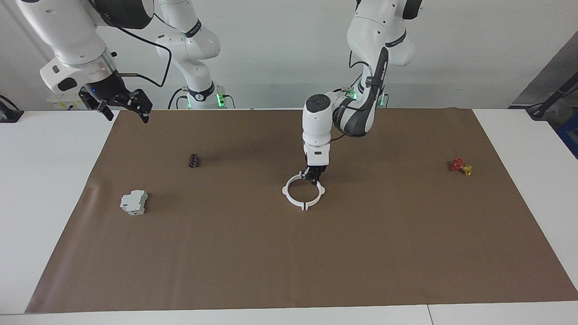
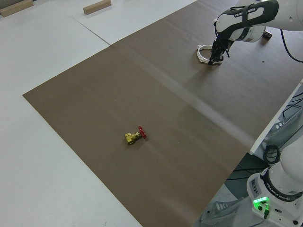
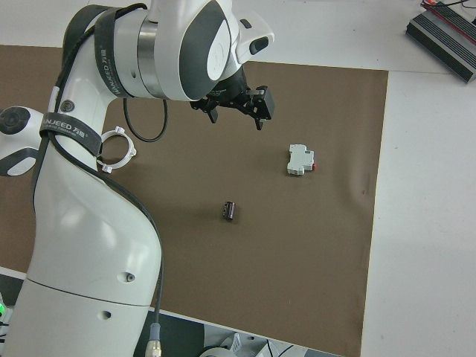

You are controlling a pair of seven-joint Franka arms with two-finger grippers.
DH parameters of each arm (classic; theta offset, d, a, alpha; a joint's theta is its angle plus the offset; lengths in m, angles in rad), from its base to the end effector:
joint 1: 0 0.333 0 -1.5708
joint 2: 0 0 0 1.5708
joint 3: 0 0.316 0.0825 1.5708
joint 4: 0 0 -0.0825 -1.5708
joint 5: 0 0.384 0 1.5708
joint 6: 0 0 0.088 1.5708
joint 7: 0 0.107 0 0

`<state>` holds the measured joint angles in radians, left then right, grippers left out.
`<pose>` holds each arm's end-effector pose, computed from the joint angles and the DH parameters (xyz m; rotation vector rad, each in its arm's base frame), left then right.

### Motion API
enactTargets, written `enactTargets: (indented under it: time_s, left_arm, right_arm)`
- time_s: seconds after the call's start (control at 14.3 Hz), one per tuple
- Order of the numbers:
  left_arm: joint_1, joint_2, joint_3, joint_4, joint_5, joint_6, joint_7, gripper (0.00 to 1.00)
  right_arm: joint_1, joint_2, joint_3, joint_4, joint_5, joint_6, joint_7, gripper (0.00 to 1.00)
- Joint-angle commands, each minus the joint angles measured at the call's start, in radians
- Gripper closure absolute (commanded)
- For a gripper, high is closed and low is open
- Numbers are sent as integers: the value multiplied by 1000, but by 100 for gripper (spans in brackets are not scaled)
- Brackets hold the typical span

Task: Assemble drain pipe with both arms
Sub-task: 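Align and press the held half onto the placed half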

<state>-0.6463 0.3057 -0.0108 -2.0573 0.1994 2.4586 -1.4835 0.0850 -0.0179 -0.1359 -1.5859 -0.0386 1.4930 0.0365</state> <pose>0.4751 -0.3665 0.2960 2.9331 1.0346 0.2489 0.5394 -0.0326 0.6207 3.1007 -0.1378 -0.1171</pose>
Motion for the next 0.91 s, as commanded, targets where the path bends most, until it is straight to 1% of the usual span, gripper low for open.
enactTargets:
  time_s: [0.0, 0.07, 0.14, 0.42, 0.56, 0.84]
  left_arm:
    - [-15, 23, 12, 23, 28, 5, -27, 100]
    - [-15, 23, 9, 23, 28, 6, -27, 100]
    - [-13, 23, 9, 23, 28, 6, -27, 93]
    - [-6, 24, 9, 32, 28, 5, -26, 73]
    - [-3, 23, 9, 34, 28, 2, -26, 70]
    - [-3, 24, 9, 52, 28, -21, -24, 69]
  right_arm:
    - [-10, -24, 9, -23, -6, -7, -29, 0]
    - [-10, -24, 9, -23, -6, -7, -29, 0]
    - [-10, -24, 9, -23, -6, -7, -27, 0]
    - [-10, -24, 9, -23, -6, -7, -27, 0]
    - [-10, -24, 9, -23, -6, -7, -29, 0]
    - [-10, -24, 9, -23, -6, -7, -27, 0]
